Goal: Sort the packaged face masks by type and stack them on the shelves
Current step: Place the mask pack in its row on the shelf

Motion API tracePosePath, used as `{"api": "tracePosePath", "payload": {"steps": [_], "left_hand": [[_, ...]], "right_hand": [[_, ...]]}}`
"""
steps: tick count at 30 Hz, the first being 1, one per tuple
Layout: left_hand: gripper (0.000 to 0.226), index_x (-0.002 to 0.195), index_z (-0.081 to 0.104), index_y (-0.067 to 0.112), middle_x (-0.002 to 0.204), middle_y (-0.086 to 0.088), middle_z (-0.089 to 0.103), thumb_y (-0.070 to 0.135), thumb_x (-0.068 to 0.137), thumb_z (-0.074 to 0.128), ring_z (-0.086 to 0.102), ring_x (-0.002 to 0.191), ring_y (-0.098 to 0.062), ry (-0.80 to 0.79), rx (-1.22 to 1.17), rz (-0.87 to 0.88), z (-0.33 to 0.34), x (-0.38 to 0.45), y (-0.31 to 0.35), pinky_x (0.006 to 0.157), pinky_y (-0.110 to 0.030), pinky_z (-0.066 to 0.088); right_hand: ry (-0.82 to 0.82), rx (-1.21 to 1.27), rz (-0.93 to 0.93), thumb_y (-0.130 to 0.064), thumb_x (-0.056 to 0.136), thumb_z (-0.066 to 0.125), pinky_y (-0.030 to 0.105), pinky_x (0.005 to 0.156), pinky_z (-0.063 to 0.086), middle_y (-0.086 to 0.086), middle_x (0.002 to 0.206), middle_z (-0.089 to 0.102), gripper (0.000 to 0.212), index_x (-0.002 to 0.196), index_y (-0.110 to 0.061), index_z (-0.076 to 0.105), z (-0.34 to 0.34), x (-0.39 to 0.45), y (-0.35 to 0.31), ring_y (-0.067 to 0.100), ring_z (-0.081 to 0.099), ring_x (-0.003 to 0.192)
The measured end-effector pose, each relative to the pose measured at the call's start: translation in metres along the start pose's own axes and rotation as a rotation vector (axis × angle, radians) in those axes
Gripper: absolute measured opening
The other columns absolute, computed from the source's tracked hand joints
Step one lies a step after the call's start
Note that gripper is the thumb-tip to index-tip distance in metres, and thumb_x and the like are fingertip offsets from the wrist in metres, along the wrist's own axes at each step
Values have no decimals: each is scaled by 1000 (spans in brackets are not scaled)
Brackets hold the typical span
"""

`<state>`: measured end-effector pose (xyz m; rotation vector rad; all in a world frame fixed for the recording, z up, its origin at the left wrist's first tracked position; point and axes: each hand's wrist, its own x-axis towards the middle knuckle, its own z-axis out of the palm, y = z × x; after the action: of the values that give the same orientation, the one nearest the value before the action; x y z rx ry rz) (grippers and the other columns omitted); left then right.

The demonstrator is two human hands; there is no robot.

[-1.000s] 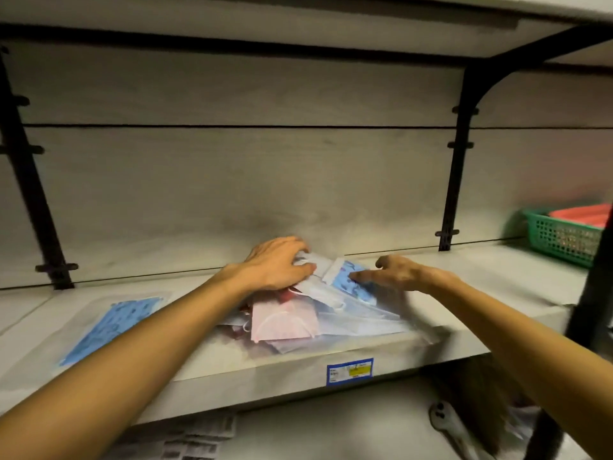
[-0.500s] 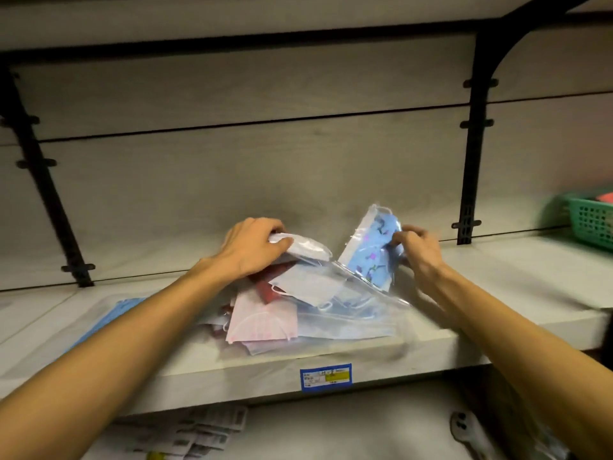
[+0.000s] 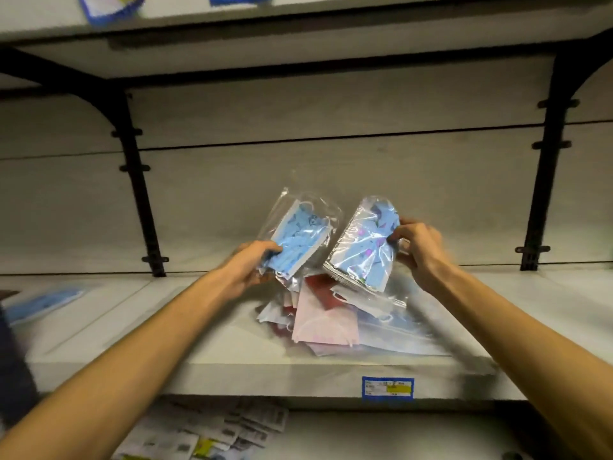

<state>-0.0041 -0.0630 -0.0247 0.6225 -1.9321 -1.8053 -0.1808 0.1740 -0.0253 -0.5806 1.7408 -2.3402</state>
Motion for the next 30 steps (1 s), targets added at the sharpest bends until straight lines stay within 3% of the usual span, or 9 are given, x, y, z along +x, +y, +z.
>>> {"api": "tracePosePath", "payload": {"steps": [3,7,10,14,16,19,22,27,30], "left_hand": [[18,107,68,4,95,-14,72,12,91,66,69,73,-24,106,-4,-29,-32,-7,-5,57,-28,59],[10,96,68,6,81,-10,75,13,90,69,73,63,-18,251,106,-31,-87,-16,-9,53,-29,60],[12,84,69,6,71,-7,70,16,91,68,66,50,-10,304,423,25,-128,-24,-15,45,-19,48],[17,88,72,15,84,-4,74,30,88,66,70,79,-21,256,997,100,-177,-35,-32,71,-37,57],[24,97,71,20,96,-1,73,41,85,70,68,88,-20,196,1164,88,-192,-39,-43,74,-40,56],[68,131,57,24,131,3,60,57,75,77,61,114,-19,179,1178,105,-207,-36,-63,89,-36,52],[98,153,35,20,155,0,42,60,74,79,48,135,-20,179,1129,235,-217,-30,-77,105,-34,44],[93,155,29,22,157,-3,40,53,81,77,44,139,-23,233,951,449,-225,-36,-86,112,-37,40],[81,150,33,28,153,4,45,54,84,72,42,139,-19,275,821,546,-226,-38,-81,106,-30,38]], "right_hand": [[-64,1,0,8,73,53,22,52,55,-8,73,76,33,85,-15,74,30,-9,2,5,69,62],[-131,-1,19,8,75,53,25,54,57,-2,81,76,30,84,-13,73,79,-21,10,12,69,73],[-148,1,35,7,74,54,26,60,58,1,84,77,29,85,-12,75,118,-31,19,16,70,77],[-216,-8,35,8,74,54,32,70,61,7,96,78,35,94,-10,76,165,-45,35,19,70,83],[-227,-37,43,11,76,54,32,68,61,6,94,76,36,94,-12,75,185,-51,43,18,69,81],[-220,-107,25,11,78,55,28,62,57,3,88,73,34,91,-15,73,210,-60,57,16,66,78],[-204,-144,2,10,78,58,34,71,58,2,89,73,35,100,-12,74,230,-66,72,15,65,78],[-150,-125,-8,15,75,58,27,60,57,-6,88,74,44,103,-16,73,251,-89,74,13,69,77],[-154,-137,-42,17,77,58,30,63,57,-3,93,74,44,102,-17,72,258,-109,64,15,68,84]]}}
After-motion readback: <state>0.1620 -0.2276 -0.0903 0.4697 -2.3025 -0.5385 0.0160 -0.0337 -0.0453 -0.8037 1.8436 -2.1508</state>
